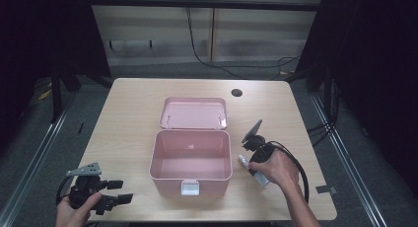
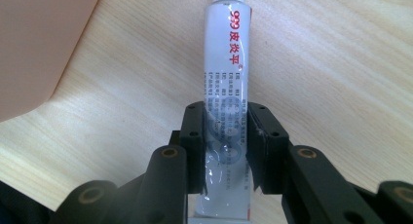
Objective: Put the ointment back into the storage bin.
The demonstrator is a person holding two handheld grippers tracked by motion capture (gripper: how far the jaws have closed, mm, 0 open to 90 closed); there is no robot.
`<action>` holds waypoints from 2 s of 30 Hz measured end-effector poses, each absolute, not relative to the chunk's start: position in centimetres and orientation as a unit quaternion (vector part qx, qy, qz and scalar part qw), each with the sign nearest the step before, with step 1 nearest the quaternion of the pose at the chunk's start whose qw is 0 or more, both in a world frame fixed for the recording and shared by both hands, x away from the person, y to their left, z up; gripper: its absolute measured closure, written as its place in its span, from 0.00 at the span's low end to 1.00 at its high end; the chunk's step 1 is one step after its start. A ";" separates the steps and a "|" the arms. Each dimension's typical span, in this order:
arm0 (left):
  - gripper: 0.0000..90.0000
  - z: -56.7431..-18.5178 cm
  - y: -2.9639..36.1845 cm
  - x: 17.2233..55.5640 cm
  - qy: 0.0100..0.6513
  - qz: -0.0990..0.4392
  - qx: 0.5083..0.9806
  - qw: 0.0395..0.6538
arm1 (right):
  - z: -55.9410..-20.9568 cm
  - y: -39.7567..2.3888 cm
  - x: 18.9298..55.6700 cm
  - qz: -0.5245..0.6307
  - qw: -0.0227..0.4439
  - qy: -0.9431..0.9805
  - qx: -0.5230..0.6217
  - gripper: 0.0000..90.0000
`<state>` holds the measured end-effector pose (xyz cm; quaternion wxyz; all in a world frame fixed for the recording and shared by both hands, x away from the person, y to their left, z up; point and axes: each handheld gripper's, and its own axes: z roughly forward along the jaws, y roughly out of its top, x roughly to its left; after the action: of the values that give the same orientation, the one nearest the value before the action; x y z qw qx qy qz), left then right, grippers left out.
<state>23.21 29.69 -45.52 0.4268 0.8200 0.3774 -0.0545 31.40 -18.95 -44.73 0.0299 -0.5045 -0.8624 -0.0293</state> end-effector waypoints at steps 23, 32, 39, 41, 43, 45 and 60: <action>0.27 -45.5 29.7 23.2 0.379 -0.054 0.819 0.427 | -42.8 -19.7 30.6 -0.041 0.034 -0.871 -0.489 0.79; 0.27 -45.5 29.7 23.2 0.377 -0.056 0.820 0.427 | -41.9 -19.9 30.3 -0.040 0.037 -0.876 -0.480 0.79; 0.27 -45.5 29.6 23.2 0.378 -0.055 0.820 0.427 | -40.7 -20.6 30.2 -0.049 0.033 -0.873 -0.484 0.79; 0.27 -45.5 29.6 23.2 0.378 -0.055 0.820 0.427 | -40.4 -20.7 30.2 -0.050 0.032 -0.873 -0.484 0.79; 0.27 -45.5 29.6 23.2 0.378 -0.055 0.820 0.427 | -40.2 -20.8 30.1 -0.051 0.032 -0.874 -0.483 0.79; 0.27 -45.6 29.6 23.2 0.378 -0.055 0.820 0.427 | -40.0 -20.8 30.0 -0.052 0.033 -0.874 -0.481 0.79; 0.27 -45.5 29.7 23.2 0.380 -0.055 0.819 0.427 | -38.1 -21.1 29.5 -0.054 0.026 -0.874 -0.482 0.79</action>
<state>23.24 29.66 -45.54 0.4270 0.8187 0.3798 -0.0549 29.52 -21.11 -38.10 0.0259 -0.4820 -0.8741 -0.0538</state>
